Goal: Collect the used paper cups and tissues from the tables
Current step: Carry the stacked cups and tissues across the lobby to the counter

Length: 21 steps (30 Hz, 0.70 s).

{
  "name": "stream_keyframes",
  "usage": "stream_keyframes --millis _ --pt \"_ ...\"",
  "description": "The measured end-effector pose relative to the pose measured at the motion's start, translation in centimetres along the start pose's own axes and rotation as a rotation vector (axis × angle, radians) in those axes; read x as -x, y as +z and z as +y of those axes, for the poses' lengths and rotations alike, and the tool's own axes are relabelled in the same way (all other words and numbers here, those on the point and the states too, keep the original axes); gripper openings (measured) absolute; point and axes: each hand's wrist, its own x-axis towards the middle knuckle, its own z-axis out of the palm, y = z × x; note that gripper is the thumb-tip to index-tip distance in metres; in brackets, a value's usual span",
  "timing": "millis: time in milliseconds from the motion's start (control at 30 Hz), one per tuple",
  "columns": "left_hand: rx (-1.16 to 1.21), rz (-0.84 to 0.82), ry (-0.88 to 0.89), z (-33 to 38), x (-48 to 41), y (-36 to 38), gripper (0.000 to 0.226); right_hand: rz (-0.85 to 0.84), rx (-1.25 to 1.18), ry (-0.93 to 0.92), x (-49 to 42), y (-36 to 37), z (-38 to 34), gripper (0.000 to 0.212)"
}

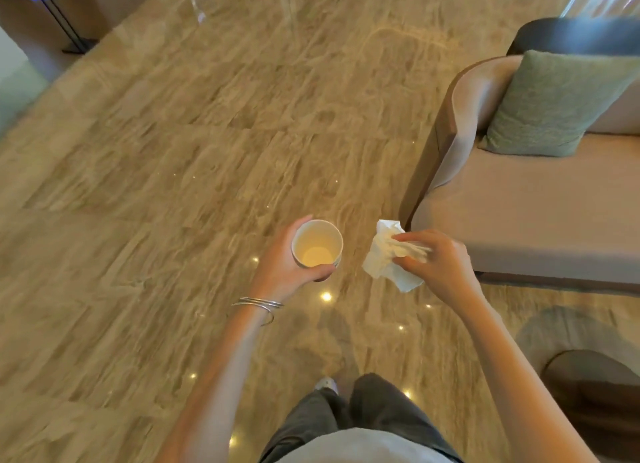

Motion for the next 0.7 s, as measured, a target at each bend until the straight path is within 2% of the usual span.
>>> stream_keyframes --millis 333,700 --pt "-0.017 -0.105 0.012 -1.1 -17.2 1.1 0.082 -0.006 0.011 0.021 -16.5 0.7 2.5 0.03" --pt "0.046 -0.018 0.021 3.6 -41.5 1.5 0.086 0.031 -0.001 -0.016 -41.2 -5.0 0.4 0.024"
